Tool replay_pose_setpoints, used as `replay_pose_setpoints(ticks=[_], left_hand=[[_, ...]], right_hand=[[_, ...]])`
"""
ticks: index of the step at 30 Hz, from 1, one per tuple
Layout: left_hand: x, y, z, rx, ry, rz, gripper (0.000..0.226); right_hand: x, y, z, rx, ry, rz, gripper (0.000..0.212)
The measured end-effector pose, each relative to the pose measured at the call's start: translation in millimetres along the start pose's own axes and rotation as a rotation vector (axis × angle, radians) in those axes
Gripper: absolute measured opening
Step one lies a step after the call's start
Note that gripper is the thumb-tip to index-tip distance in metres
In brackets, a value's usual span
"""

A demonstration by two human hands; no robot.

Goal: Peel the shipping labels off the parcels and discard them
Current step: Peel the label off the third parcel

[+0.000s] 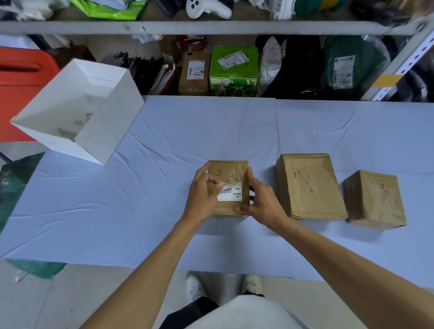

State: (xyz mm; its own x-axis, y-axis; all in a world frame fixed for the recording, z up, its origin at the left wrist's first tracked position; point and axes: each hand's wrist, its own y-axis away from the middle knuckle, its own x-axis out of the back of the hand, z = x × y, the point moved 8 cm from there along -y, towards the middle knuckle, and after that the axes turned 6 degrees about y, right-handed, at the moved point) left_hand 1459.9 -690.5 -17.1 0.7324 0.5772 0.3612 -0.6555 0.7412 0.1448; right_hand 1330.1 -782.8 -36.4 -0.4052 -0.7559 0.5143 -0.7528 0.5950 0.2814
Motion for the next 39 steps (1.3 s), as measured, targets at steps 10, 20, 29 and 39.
replay_pose_setpoints(ticks=[10, 20, 29, 39], left_hand=[[-1, 0, 1, 0.031, -0.026, -0.028, 0.006], [-3, -4, 2, 0.028, -0.026, -0.037, 0.007], [-4, -4, 6, 0.051, -0.013, -0.047, 0.009], [-3, -5, 10, 0.061, -0.007, -0.050, 0.021]], right_hand=[[-1, -2, 2, -0.003, 0.007, 0.009, 0.109], [-1, -3, 5, -0.015, 0.011, 0.008, 0.109], [-1, -6, 10, -0.021, 0.024, 0.019, 0.110], [-1, -7, 12, -0.021, 0.042, 0.019, 0.109]])
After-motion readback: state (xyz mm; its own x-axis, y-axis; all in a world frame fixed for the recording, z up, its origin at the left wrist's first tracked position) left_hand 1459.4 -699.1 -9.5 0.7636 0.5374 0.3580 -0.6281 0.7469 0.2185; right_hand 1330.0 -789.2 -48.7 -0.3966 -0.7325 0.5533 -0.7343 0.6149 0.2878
